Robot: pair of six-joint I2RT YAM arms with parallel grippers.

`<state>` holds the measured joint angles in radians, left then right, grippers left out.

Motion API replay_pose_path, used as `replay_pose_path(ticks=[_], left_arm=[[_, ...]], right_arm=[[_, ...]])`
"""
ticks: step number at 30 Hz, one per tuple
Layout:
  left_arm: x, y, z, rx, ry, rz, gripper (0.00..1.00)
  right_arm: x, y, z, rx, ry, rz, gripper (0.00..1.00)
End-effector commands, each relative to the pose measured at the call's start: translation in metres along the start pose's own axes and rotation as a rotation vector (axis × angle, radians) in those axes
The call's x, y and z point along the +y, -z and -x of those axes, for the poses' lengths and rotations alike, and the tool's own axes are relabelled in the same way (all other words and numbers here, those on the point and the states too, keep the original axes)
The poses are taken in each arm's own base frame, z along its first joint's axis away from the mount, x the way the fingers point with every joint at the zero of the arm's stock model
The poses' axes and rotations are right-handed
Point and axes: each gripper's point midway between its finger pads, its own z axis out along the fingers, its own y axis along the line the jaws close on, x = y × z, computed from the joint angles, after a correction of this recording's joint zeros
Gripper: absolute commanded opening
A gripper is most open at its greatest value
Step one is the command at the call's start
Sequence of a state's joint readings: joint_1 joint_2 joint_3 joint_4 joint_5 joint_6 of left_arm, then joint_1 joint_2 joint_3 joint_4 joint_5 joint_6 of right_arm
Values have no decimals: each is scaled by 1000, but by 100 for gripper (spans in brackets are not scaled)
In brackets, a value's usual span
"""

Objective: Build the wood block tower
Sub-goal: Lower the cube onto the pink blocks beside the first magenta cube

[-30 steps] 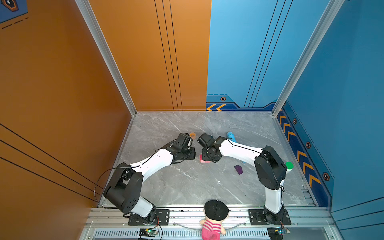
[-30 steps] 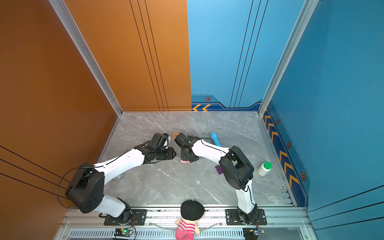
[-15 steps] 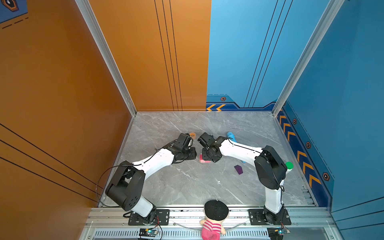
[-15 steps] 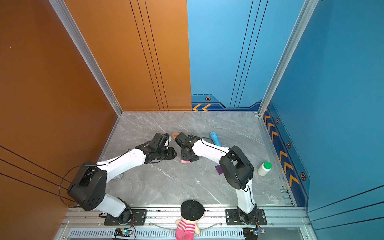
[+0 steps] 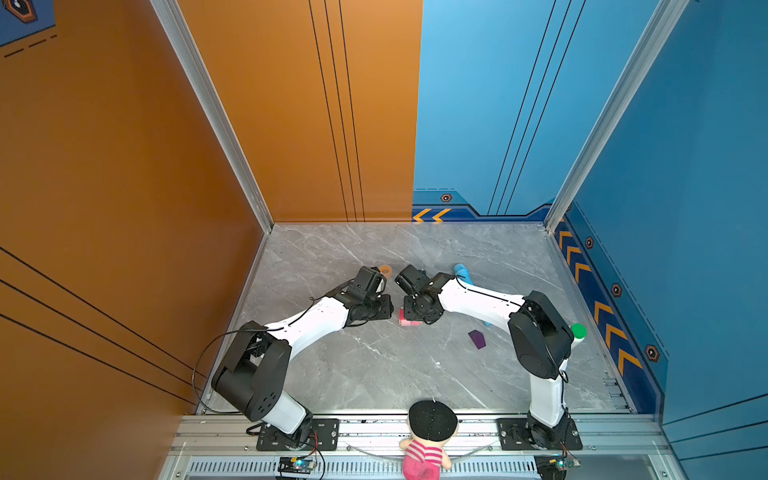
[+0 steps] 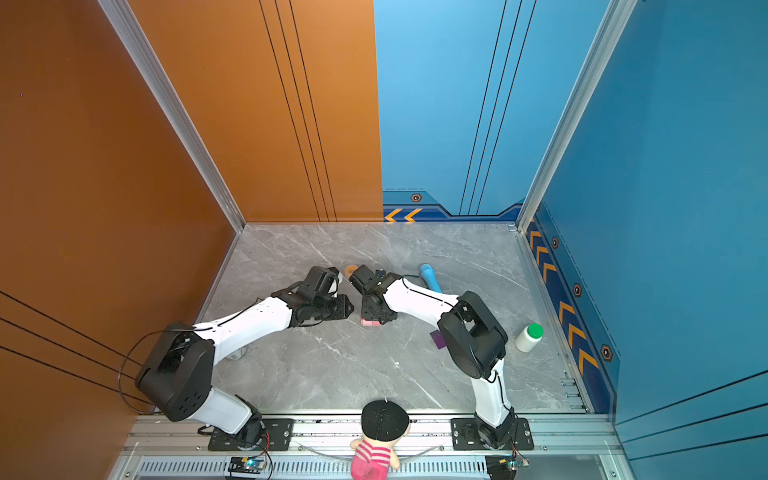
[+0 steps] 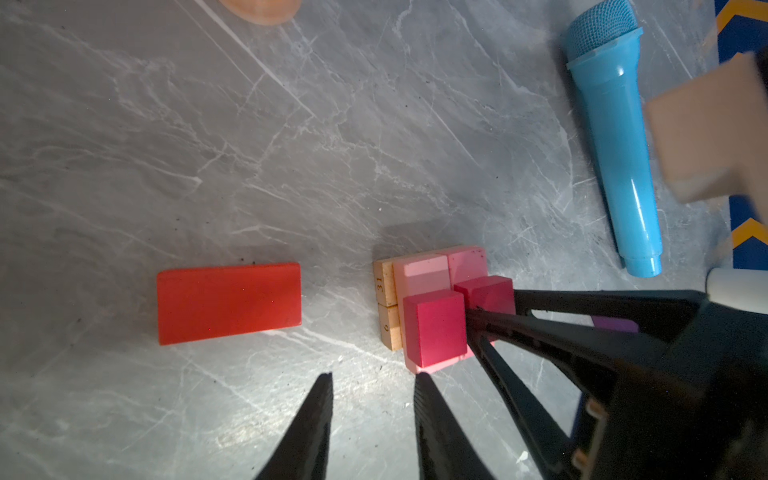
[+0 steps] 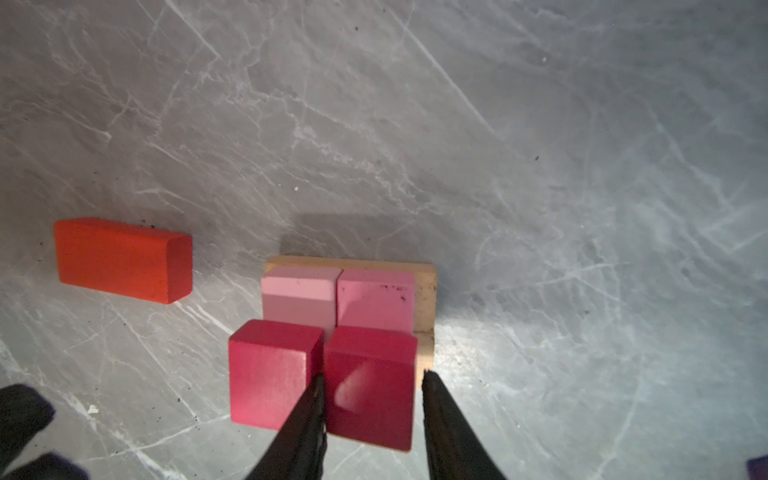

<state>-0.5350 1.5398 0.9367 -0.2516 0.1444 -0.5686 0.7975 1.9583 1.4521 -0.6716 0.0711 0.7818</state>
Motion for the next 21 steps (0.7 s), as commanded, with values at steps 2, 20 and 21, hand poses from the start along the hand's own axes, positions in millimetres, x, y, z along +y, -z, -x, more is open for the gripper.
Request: replay_pose_path(ticks=[2, 20, 21], left_arm=[[-3, -3, -3, 20, 4, -13, 35], [-2, -3, -4, 21, 6, -11, 34], [-2, -4, -4, 22, 6, -11, 34]], right_arm=[[-2, -6, -1, 16, 11, -8, 40], [-6, -9, -4, 21, 3, -13, 40], [-7, -9, -3, 21, 0, -14, 40]])
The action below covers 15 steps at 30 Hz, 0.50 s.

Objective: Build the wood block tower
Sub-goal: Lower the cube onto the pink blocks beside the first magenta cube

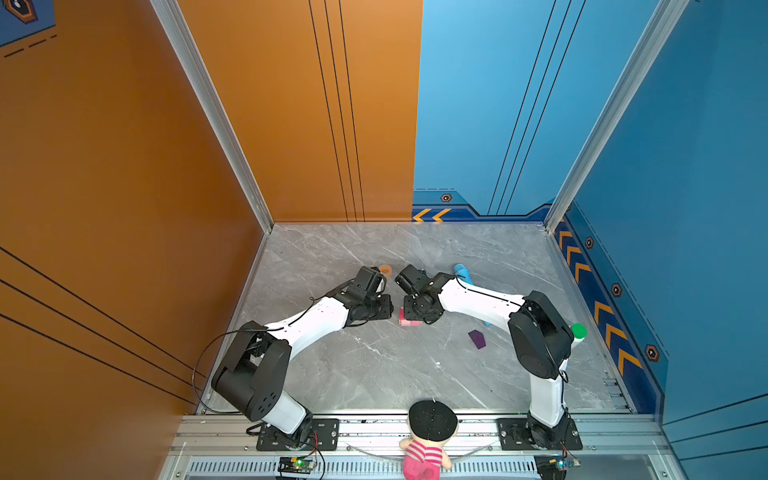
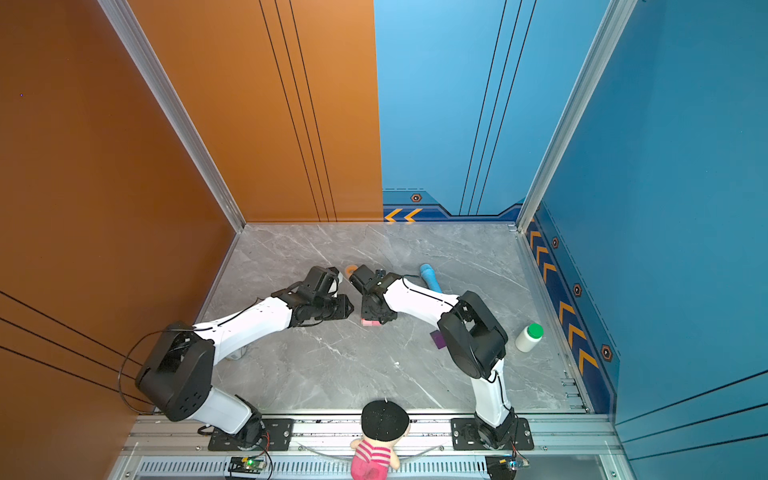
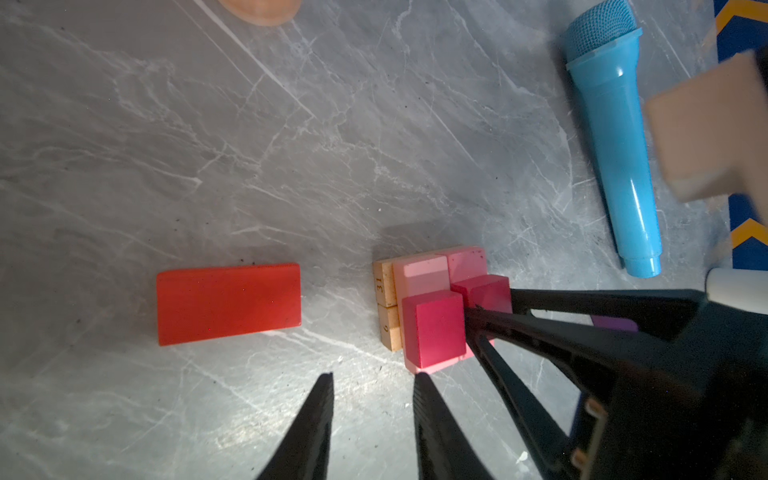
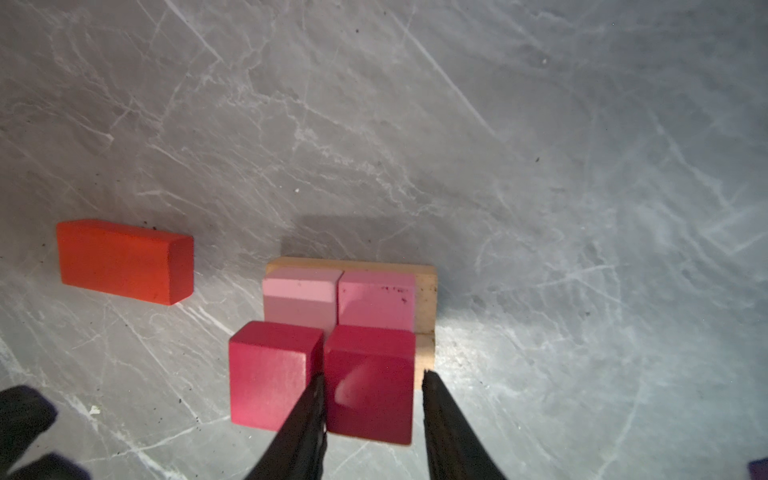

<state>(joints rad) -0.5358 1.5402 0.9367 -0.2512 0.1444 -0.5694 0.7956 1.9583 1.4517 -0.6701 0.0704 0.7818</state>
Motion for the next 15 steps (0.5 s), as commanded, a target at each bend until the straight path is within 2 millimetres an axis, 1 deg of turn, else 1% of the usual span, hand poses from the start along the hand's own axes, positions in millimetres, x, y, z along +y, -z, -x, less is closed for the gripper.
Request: replay_pose_path(ticks=[1, 15], left_arm=[[-2, -3, -4, 22, 5, -12, 33], [-4, -5, -4, 24, 2, -14, 33]], right_arm=[[-6, -10, -5, 24, 4, -14, 40], [-8, -10, -5, 24, -1, -10, 40]])
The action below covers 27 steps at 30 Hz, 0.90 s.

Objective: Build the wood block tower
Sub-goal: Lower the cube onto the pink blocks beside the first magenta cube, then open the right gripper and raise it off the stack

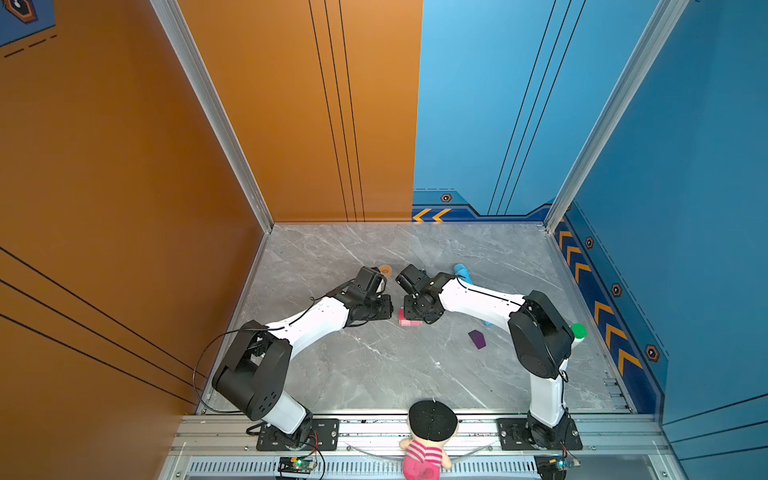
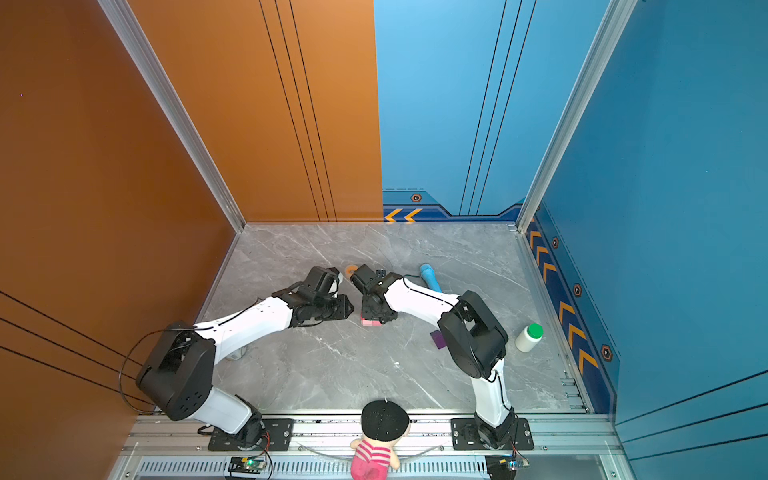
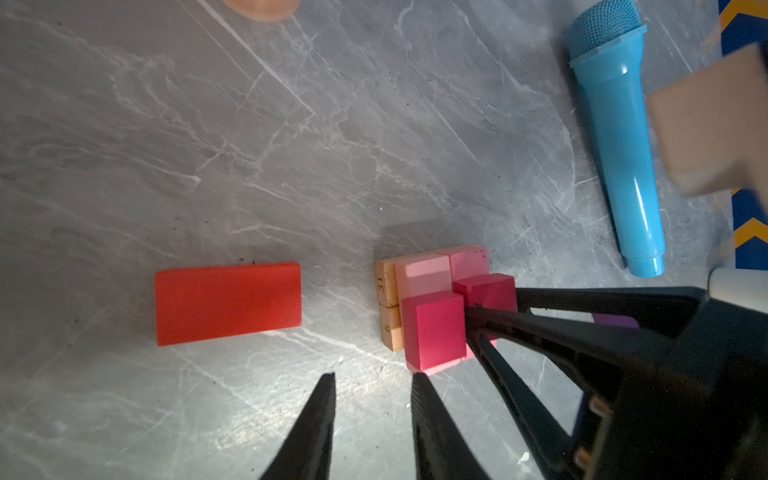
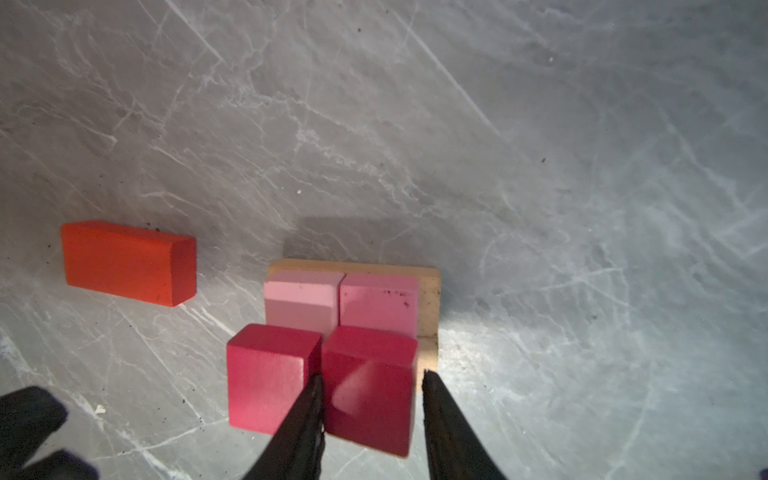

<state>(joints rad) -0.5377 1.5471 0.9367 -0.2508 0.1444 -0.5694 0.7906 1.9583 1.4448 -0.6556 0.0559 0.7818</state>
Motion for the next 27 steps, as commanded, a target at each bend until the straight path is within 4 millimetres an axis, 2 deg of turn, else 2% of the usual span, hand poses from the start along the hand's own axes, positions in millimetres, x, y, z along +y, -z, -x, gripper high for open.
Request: replay_pose_path(ticks=[1, 27], left_arm=[[-5, -2, -2, 17, 2, -16, 33], [-11, -5, -2, 27, -11, -21, 33]], right_arm=[[-8, -8, -5, 19, 5, -24, 40], [-9, 18, 8, -42, -3, 2, 40]])
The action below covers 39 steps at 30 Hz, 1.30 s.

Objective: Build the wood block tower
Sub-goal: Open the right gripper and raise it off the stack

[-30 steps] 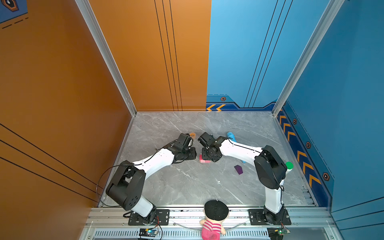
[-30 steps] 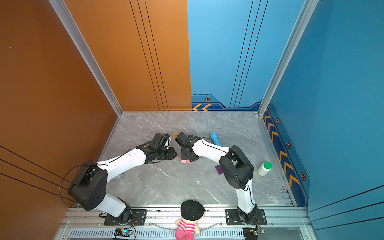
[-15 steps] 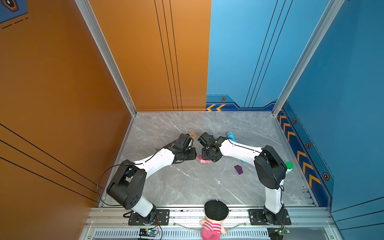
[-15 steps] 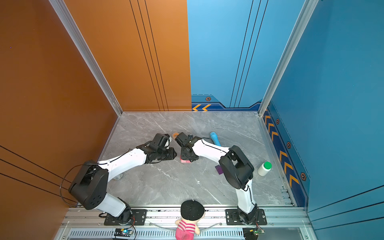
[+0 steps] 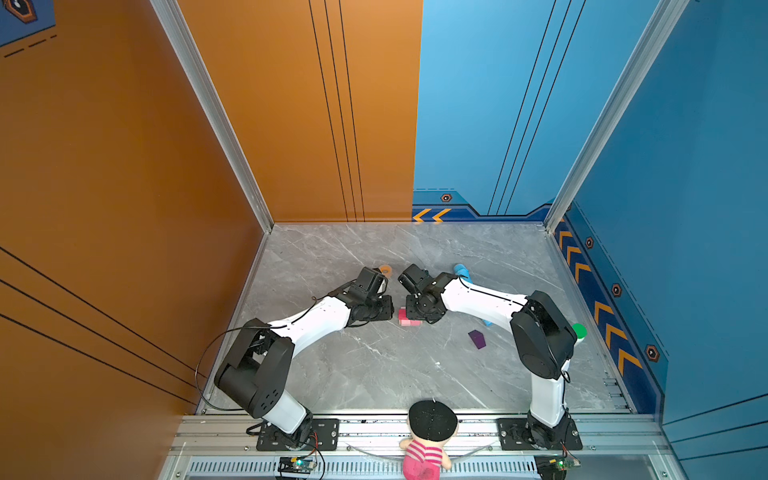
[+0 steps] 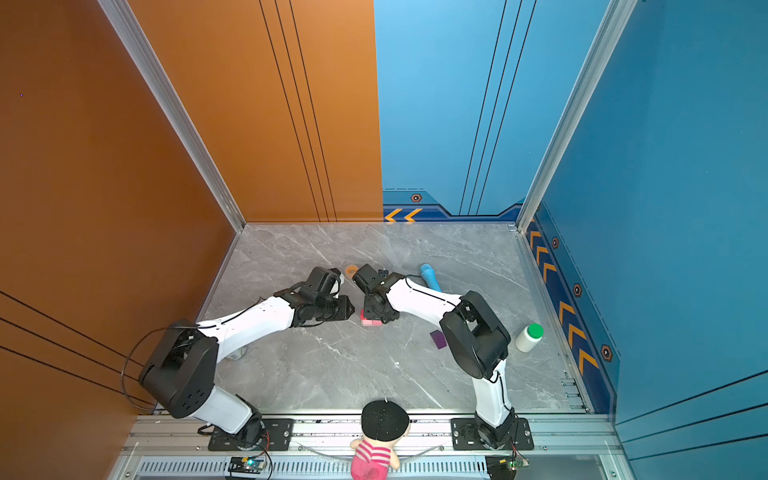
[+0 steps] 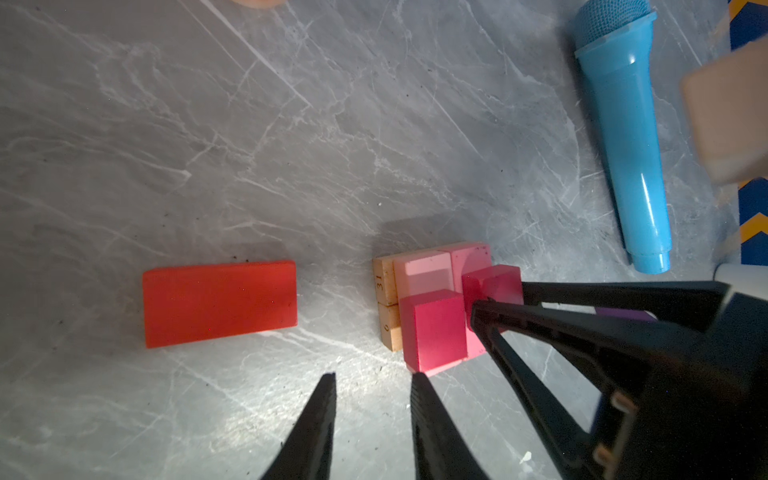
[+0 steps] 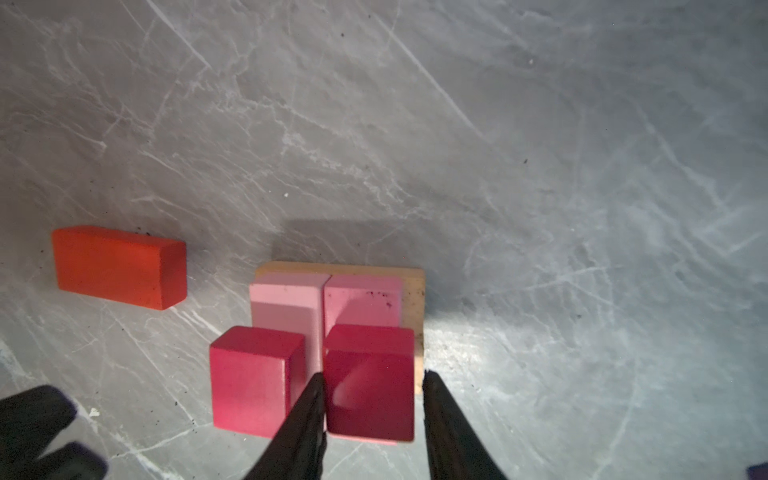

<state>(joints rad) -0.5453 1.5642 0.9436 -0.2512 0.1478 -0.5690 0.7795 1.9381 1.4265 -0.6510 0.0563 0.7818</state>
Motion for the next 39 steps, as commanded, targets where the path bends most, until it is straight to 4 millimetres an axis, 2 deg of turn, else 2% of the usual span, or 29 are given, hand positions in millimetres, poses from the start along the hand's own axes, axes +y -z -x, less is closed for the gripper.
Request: replay_pose_path(ticks=[1, 12, 18, 21, 22, 26, 32, 39], left_arm=[[-9, -1, 1, 13, -6, -20, 33], [-11, 0, 2, 14, -10, -22, 33], [-13, -1, 2, 16, -2, -28, 33], [-15, -2, 2, 22, 2, -35, 33], [-15, -3, 1, 24, 5, -37, 33], [-19, -6, 1, 33, 12, -46, 33], [-24, -9, 1, 41, 15, -51, 33], [-31, -14, -6, 61, 8, -57, 33]], right_arm=[[-2, 16, 7, -37, 10, 8, 41], [0, 41, 17, -81, 21, 52, 53], [-9, 55, 26, -115, -8, 122, 52], [-9, 56, 23, -110, -4, 166, 48], [-19, 54, 30, -114, -31, 170, 45], [-23, 49, 30, -105, -39, 204, 20], [-31, 41, 28, -91, -51, 225, 0], [-29, 30, 20, -60, -61, 255, 0]])
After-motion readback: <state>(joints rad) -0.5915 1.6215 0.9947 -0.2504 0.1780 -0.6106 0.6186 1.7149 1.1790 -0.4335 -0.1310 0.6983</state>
